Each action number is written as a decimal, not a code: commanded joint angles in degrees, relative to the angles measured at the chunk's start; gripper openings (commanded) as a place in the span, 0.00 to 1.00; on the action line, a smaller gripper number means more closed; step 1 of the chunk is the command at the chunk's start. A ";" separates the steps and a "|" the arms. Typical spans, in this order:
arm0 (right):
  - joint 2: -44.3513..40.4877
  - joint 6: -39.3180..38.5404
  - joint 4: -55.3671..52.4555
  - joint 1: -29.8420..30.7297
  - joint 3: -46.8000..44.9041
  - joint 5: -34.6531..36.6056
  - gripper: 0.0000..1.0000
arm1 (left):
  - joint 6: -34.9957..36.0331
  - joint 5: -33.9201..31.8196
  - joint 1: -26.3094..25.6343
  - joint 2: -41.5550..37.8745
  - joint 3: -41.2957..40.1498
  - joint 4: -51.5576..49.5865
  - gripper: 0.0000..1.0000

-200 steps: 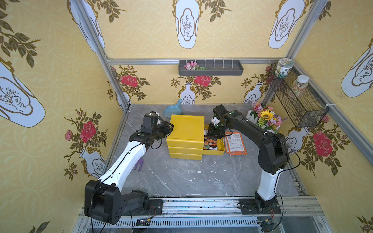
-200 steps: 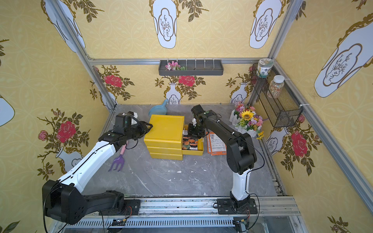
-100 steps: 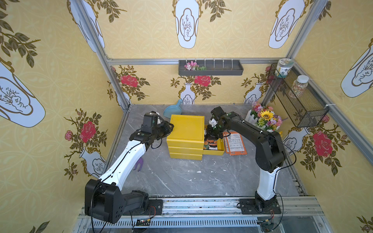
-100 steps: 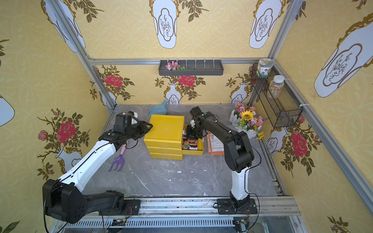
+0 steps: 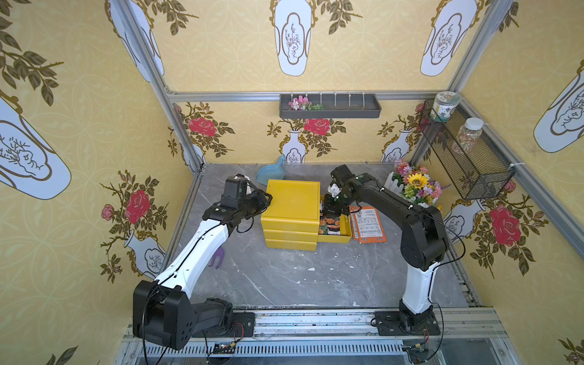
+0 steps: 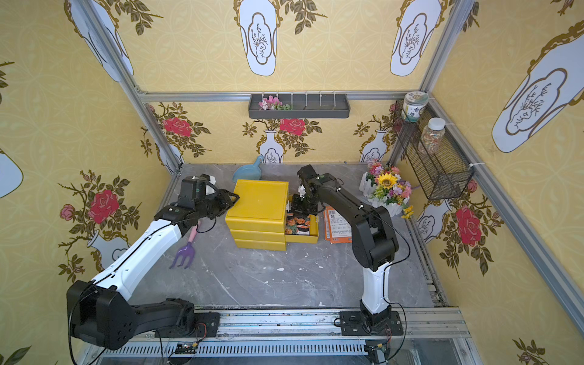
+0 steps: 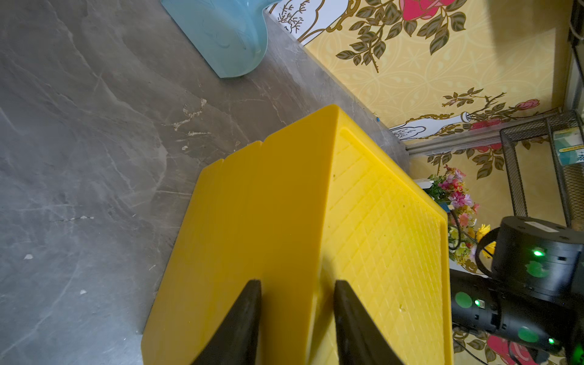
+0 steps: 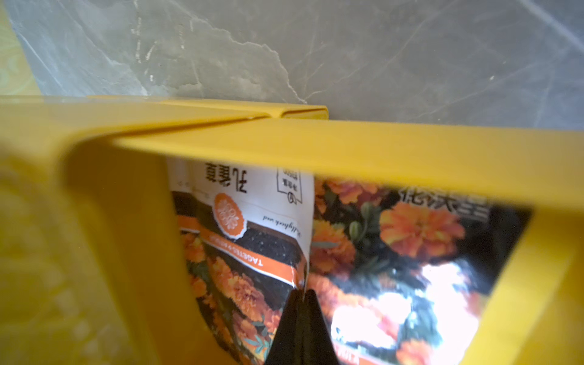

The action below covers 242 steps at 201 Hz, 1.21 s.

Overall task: Take the seed bags out of the drawer
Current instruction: Pick up the seed packet from the drawer, then place the seed packet at the center of the board.

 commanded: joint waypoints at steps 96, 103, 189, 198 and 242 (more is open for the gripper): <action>-5.93 -7.11 -10.19 -3.09 4.23 9.56 0.00 | 1.22 -1.67 -0.05 1.83 -0.99 -11.60 0.42; -6.39 -7.38 -10.45 -3.61 4.26 9.66 0.00 | 1.18 -1.61 0.02 1.90 -0.99 -11.49 0.42; -10.35 -10.02 -12.48 -9.83 3.59 9.32 0.00 | 1.04 -1.20 0.02 2.49 -0.58 -10.90 0.42; -10.80 -10.39 -12.66 -10.58 3.64 9.28 0.00 | 1.05 -1.20 0.02 2.60 -0.41 -10.86 0.42; -11.86 -12.42 -13.92 -14.22 4.35 9.47 0.00 | 1.05 -1.13 0.00 3.28 0.21 -10.85 0.42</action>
